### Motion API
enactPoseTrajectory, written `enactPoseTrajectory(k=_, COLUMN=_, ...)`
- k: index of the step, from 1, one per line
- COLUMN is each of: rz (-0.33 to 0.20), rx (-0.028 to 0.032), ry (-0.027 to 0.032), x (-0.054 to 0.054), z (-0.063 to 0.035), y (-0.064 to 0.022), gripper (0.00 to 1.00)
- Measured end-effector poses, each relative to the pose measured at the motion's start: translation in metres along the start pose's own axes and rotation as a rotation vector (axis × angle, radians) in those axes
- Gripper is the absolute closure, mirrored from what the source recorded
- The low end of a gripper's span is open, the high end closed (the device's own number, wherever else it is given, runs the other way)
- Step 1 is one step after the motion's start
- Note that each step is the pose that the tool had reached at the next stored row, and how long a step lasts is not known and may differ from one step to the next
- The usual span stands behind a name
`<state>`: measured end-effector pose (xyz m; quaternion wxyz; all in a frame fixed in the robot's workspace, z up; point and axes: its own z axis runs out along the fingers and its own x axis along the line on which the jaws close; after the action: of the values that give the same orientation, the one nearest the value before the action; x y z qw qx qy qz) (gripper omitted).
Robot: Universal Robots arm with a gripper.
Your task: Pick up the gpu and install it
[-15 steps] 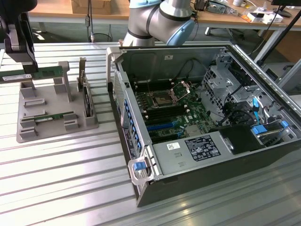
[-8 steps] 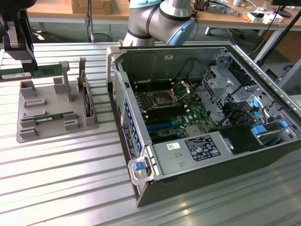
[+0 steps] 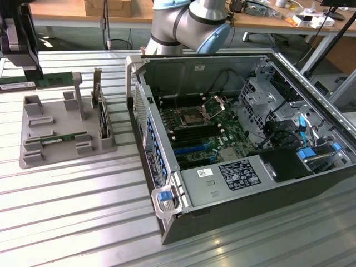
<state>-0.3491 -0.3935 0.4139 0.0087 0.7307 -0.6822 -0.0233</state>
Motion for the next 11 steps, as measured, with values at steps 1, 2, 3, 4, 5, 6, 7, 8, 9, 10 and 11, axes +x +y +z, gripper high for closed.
enactPoseTrajectory(k=1, rz=0.0, rx=0.0001, ry=0.0, x=0.0, z=-0.0011, y=0.0001, gripper=0.88)
enactPoseTrajectory(k=2, rz=0.0, rx=0.0001, ry=0.0, x=0.0, z=-0.0017, y=0.0001, gripper=0.88)
enactPoseTrajectory(k=3, rz=0.0, rx=0.0001, ry=0.0, x=0.0, z=-0.0022, y=0.0001, gripper=0.88)
enactPoseTrajectory(k=4, rz=0.0, rx=0.0001, ry=0.0, x=0.0, z=-0.0029, y=0.0001, gripper=0.88)
enactPoseTrajectory(k=5, rz=0.0, rx=0.0, ry=0.0, x=0.0, z=-0.0044, y=0.0002, gripper=0.88)
enactPoseTrajectory(k=6, rz=0.0, rx=0.0001, ry=-0.0001, x=0.0, z=-0.0055, y=0.0002, gripper=0.88)
enactPoseTrajectory(k=7, rz=0.0, rx=0.0001, ry=-0.0001, x=0.0, z=-0.0064, y=0.0003, gripper=0.88)
enactPoseTrajectory(k=8, rz=0.0, rx=0.0, ry=0.0, x=0.0, z=-0.0082, y=0.0004, gripper=0.88)
enactPoseTrajectory(k=9, rz=0.0, rx=0.0, ry=0.0, x=0.0, z=-0.0096, y=0.0004, gripper=0.88)
enactPoseTrajectory(k=10, rz=0.0, rx=0.0001, ry=0.0, x=0.0, z=-0.011, y=0.0005, gripper=0.88)
enactPoseTrajectory(k=11, rz=0.0, rx=0.0, ry=0.0, x=0.0, z=-0.0123, y=0.0005, gripper=0.88)
